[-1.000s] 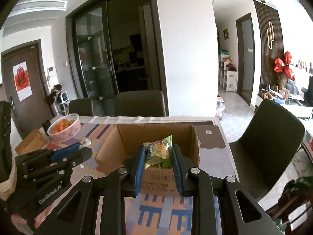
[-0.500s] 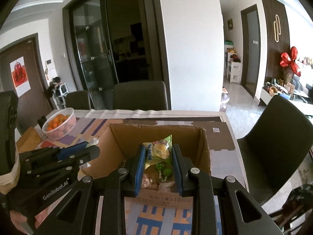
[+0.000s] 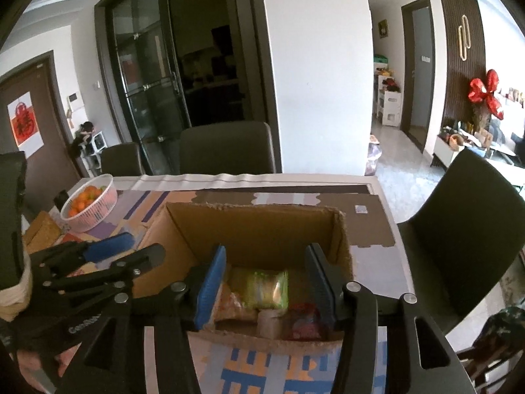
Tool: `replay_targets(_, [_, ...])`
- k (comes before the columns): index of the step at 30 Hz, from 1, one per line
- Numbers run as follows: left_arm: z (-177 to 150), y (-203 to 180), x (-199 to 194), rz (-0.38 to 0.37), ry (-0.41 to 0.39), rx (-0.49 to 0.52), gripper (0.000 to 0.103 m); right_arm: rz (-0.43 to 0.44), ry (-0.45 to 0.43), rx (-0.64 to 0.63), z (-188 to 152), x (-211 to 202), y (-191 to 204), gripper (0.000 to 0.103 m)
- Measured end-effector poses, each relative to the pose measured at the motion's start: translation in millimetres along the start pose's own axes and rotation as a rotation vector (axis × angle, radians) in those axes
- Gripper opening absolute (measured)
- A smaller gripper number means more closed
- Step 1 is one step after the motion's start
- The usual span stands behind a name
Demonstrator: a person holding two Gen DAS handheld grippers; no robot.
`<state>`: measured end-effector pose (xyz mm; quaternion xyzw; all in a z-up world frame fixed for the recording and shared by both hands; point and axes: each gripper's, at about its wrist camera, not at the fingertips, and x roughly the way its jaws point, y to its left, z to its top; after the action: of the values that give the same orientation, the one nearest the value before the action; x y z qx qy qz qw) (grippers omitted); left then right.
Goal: Organize snacks
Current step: 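Move both open grippers back down to the red bag and green packet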
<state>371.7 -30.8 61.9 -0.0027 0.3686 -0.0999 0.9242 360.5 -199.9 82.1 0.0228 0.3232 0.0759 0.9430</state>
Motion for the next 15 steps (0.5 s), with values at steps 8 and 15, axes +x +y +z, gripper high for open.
replay_targets(8, [-25,-12,-44,0.029,-0.045,0.032,0.064,-0.017,-0.025,-0.036,-24,-34,5,0.063])
replay_targets(15, [-56,-24,-77,0.037,-0.062,0.022,0.07,-0.02,-0.034,-0.07,-49,-70,9,0.069])
